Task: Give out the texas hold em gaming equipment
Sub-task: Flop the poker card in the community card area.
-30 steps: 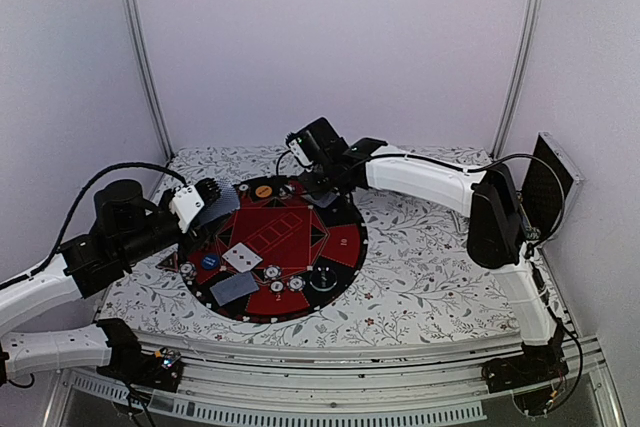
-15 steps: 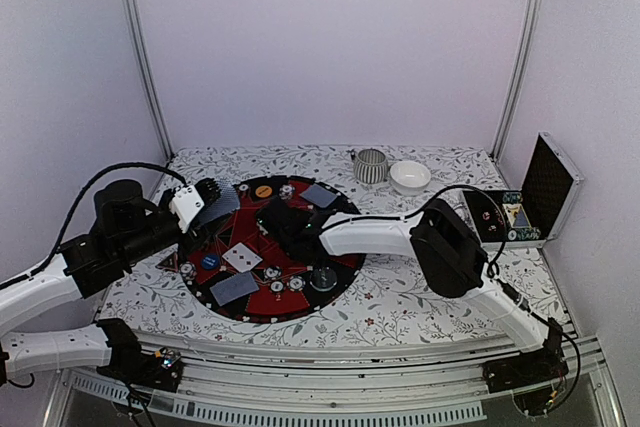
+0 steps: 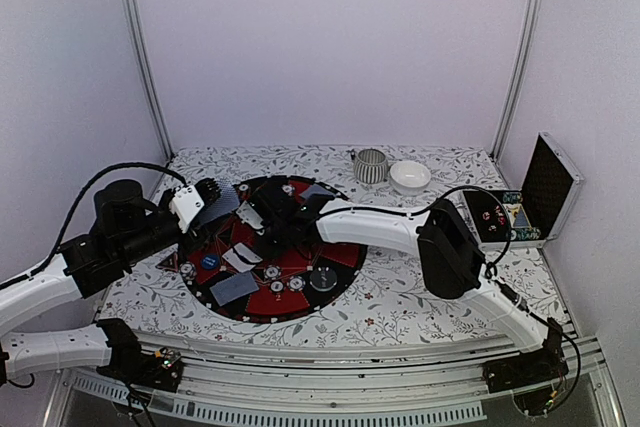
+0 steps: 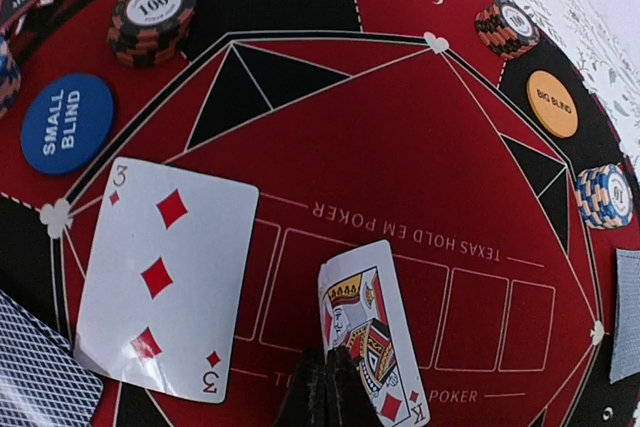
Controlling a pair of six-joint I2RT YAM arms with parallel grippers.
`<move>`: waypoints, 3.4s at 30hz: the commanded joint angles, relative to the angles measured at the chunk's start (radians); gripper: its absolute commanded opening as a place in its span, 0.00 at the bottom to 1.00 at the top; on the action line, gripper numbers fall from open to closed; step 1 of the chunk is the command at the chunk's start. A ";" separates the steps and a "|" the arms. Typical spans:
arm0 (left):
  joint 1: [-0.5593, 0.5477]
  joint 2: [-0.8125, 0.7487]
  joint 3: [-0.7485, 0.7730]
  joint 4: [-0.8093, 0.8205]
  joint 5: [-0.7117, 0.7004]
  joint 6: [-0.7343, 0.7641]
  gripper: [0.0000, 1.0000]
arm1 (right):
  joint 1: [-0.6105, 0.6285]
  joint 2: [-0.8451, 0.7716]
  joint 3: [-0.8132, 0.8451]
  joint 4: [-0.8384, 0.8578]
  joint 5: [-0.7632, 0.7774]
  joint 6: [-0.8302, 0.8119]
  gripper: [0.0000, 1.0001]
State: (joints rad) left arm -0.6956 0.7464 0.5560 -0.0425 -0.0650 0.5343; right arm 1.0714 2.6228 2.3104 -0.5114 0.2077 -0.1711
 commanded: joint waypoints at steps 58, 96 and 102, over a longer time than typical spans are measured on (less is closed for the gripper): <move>-0.005 -0.018 0.008 0.014 -0.006 -0.002 0.53 | -0.033 0.019 -0.069 0.228 -0.155 0.574 0.01; -0.005 -0.024 0.006 0.012 -0.006 -0.003 0.54 | -0.047 -0.006 -0.188 0.434 -0.201 0.877 0.34; -0.005 -0.025 0.006 0.010 -0.006 -0.003 0.53 | -0.047 -0.047 -0.187 0.465 -0.230 0.847 0.46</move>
State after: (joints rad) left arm -0.6956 0.7330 0.5560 -0.0429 -0.0654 0.5343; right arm 1.0306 2.6209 2.1338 -0.0952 0.0025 0.6956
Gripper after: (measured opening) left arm 0.537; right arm 0.456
